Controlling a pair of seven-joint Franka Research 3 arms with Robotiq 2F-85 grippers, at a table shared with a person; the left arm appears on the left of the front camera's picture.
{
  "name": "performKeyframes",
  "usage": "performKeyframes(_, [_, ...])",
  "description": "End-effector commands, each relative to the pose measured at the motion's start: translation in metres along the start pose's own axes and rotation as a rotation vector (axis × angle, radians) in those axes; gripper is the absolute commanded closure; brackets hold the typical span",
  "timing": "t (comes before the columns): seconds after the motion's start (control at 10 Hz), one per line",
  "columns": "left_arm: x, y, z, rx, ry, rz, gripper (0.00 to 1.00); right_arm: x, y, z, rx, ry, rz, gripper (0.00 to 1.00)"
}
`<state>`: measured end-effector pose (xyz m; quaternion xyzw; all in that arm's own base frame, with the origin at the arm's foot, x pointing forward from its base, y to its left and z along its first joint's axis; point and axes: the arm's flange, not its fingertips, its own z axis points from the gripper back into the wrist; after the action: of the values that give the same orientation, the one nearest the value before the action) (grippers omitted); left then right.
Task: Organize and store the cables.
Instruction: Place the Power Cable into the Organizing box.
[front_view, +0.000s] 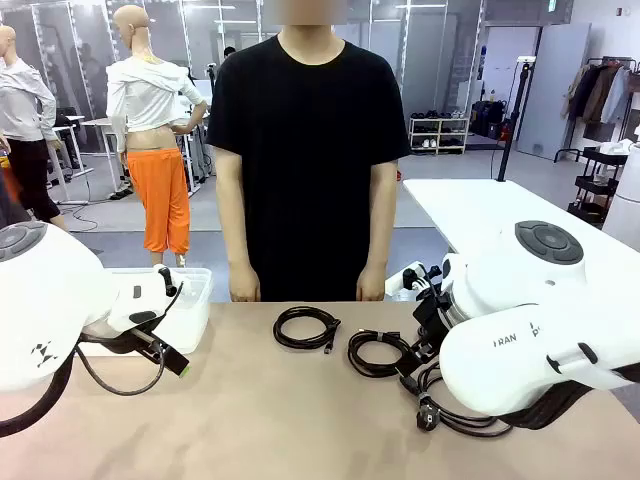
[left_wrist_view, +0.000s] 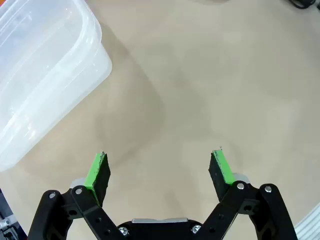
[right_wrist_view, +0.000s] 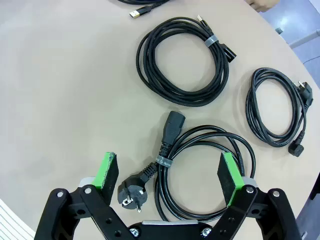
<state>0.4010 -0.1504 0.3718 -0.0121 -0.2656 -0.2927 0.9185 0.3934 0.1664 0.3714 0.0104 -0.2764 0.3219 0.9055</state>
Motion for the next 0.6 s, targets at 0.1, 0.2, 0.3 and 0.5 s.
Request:
performKeyframes(0.1, [0.0001, -0.0002, 0.0, 0.0, 0.0, 0.0, 0.0, 0.0, 0.0, 0.0, 0.0, 0.0, 0.0, 0.0])
performKeyframes(0.2, [0.0001, -0.0002, 0.0, 0.0, 0.0, 0.0, 0.0, 0.0, 0.0, 0.0, 0.0, 0.0, 0.0, 0.0])
performKeyframes(0.3, [0.0001, -0.0002, 0.0, 0.0, 0.0, 0.0, 0.0, 0.0, 0.0, 0.0, 0.0, 0.0, 0.0, 0.0])
performKeyframes(0.5, [0.0001, -0.0002, 0.0, 0.0, 0.0, 0.0, 0.0, 0.0, 0.0, 0.0, 0.0, 0.0, 0.0, 0.0])
